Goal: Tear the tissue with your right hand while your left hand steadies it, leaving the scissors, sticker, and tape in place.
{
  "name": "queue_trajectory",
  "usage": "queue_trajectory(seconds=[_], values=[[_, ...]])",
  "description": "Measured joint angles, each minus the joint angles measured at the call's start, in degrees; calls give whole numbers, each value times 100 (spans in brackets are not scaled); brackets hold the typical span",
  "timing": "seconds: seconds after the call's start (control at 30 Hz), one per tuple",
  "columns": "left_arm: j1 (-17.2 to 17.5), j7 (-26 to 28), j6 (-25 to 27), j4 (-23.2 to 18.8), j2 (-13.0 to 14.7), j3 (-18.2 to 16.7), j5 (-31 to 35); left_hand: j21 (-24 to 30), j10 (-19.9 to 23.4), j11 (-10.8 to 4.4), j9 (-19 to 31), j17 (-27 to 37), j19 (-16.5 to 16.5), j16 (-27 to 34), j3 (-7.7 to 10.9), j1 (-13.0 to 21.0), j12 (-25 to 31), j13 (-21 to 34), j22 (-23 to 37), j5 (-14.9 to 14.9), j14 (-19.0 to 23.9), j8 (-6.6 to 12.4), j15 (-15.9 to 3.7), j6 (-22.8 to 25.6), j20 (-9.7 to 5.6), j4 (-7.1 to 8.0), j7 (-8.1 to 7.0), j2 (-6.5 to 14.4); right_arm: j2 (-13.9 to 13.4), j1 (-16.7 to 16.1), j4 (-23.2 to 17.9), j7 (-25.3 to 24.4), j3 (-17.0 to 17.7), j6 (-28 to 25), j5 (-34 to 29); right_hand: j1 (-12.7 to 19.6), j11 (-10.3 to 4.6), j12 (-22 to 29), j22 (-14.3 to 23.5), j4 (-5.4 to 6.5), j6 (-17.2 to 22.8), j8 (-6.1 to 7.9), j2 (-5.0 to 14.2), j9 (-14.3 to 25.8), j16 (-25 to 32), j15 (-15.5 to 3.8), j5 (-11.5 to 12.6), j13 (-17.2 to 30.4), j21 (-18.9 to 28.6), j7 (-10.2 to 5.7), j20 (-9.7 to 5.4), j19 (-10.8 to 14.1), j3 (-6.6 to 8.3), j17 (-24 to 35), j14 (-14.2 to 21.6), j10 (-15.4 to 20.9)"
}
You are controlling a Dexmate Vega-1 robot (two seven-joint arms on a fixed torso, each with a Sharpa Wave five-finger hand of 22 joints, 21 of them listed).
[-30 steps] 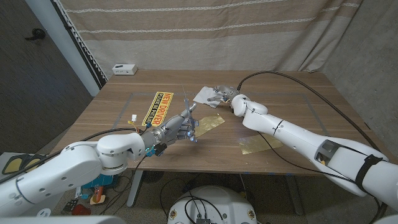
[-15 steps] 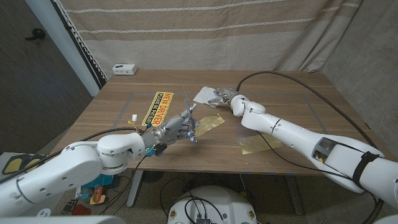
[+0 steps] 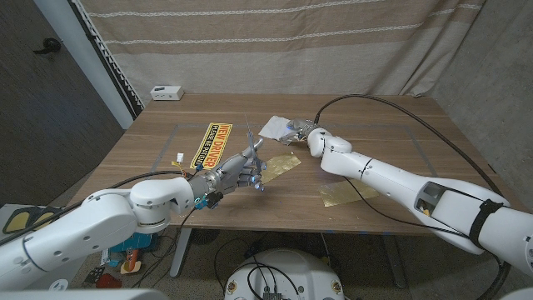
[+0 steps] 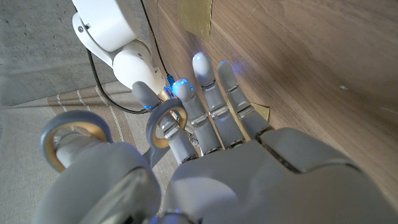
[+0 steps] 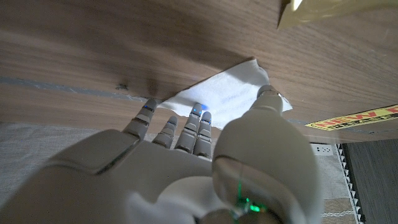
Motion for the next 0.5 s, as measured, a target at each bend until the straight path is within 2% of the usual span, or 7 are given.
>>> queue_trajectory(seconds=[0.3,0.5], values=[[-21,-34,-7,29,3,12,-9,44,0,0,-1,-6,0,0,0,0,-4,-38,0,20,0,-12,0,0,0,0,0,0,42,49,103,18,-81,-18,-83,0,-2,0,0,-15,0,21,0,0,21,0,0,-1,1,0,0,0,-15,0,1,3],[-38,-51,-12,45,2,30,-9,44,1,0,10,-16,0,0,0,0,-5,16,-26,20,0,-17,0,0,0,0,0,0,56,50,121,18,-106,-48,-120,2,-127,52,0,-40,36,44,2,0,23,0,0,2,1,-35,0,1,10,0,1,126]])
